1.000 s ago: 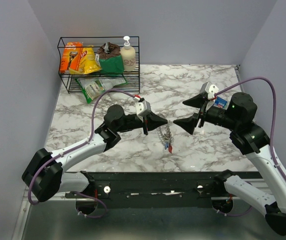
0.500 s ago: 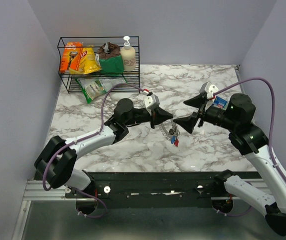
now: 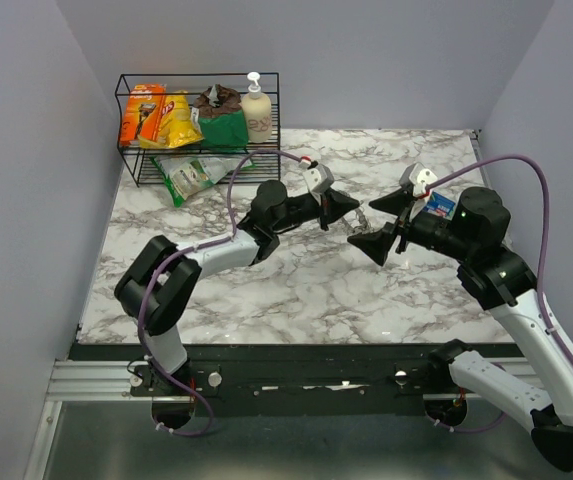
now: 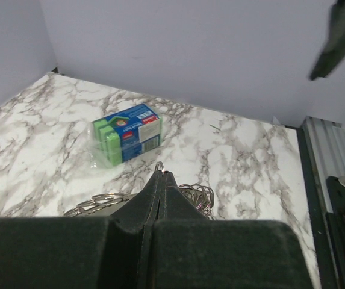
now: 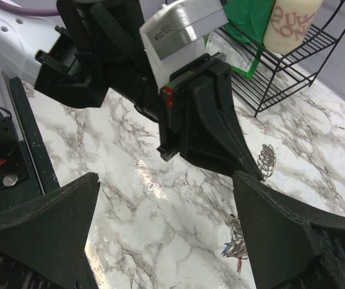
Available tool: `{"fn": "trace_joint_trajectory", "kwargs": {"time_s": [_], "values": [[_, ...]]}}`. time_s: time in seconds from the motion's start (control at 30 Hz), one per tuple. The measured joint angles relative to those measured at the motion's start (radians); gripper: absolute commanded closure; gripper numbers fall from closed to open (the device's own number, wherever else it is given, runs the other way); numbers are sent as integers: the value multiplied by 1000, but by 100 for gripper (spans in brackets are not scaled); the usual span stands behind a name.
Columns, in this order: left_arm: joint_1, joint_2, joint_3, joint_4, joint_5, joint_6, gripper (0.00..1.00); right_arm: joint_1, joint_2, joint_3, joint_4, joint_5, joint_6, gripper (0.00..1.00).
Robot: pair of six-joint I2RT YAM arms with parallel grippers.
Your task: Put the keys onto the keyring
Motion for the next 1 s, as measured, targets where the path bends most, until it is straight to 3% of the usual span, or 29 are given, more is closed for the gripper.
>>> {"fn": "trace_joint_trajectory", "kwargs": {"time_s": [0.17,0.4,1.0], "values": [[2,97,-29,103,-54,-52,100,-5,4,-14,0,0,0,0],[0,159,-242,303,-114,-129,100,-6,11,-40,1,0,0,0],[2,145,-378,381,-154,-170,99,-10,23,-42,22,-2,9,0]]}}
